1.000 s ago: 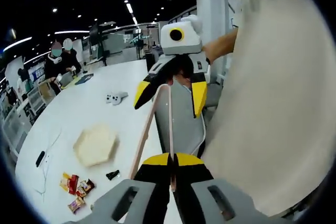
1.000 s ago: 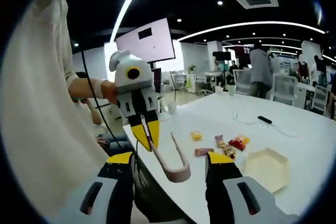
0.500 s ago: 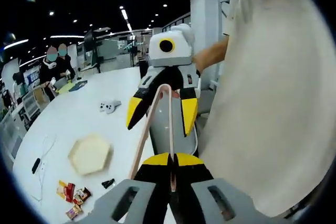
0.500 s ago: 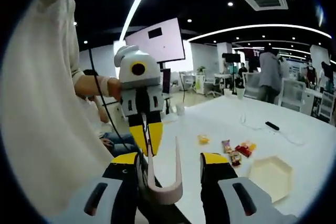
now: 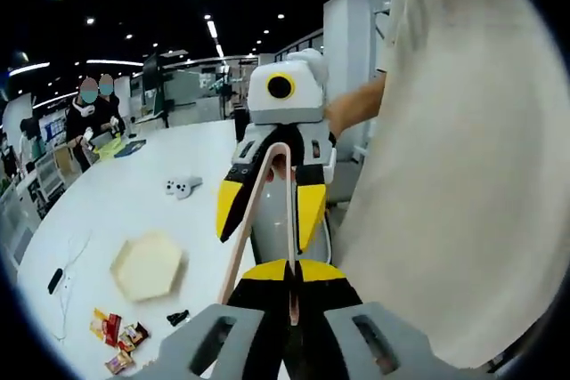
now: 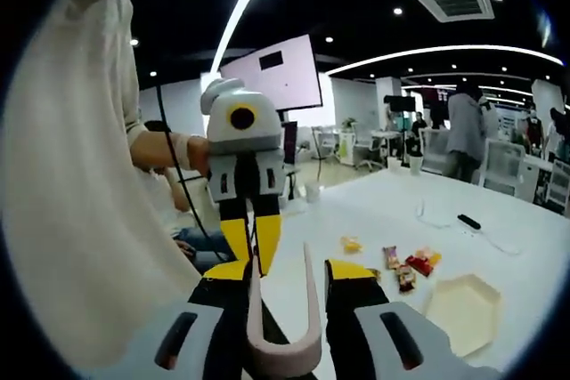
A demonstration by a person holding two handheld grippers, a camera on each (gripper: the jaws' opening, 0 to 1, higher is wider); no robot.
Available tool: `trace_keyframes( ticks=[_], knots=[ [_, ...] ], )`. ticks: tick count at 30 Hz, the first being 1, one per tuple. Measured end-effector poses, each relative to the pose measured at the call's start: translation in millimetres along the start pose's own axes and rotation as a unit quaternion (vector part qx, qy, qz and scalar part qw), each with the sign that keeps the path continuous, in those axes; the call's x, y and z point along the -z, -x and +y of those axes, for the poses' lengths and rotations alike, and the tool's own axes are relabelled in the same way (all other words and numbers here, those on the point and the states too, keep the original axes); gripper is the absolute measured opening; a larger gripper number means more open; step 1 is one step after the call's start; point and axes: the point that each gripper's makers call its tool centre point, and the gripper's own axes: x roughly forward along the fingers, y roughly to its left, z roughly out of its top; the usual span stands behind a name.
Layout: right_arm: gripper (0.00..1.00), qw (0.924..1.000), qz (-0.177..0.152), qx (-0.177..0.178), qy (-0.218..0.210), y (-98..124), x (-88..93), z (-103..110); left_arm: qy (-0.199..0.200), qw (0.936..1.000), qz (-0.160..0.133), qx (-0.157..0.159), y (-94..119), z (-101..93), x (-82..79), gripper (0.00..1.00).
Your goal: Place the target food into the container with the food tongs after gripping and lifting it, then release it inside without dropping or visibly crushing the food.
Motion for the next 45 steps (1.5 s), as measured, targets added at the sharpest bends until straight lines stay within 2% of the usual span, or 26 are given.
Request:
trace_keyframes(
  ticks=[8,20,31,35,40,45],
  knots=[
    [0.3,0.9999,-0.01,-0.003,-0.006,2.2,-0.7,3.0,-0.003,0.9999,0.006,0.012,-1.2,-2.9,-1.5,0.0],
    [0.26,0.9999,-0.008,-0.014,-0.001,3.5,0.2,7.6,0.002,0.9998,0.004,0.019,-3.9,-5.5,-2.4,0.0],
    [0.24,0.9998,-0.007,-0.02,-0.002,0.9,-0.6,4.6,0.005,0.9997,0.014,0.017,-2.0,-1.8,-1.5,0.0],
    [0.24,0.9997,-0.013,-0.019,0.0,-1.0,-3.5,1.1,0.024,0.9995,0.012,0.015,1.9,3.7,-2.4,0.0],
    [0.25,0.9997,-0.016,-0.019,-0.003,-2.2,-3.1,-2.6,0.027,0.9995,0.015,0.01,7.2,7.8,-4.6,0.01],
    [0.24,0.9997,-0.014,-0.022,-0.001,-3.0,0.0,-3.7,0.027,0.9987,0.041,0.011,10.0,8.2,3.7,0.03]
  ],
)
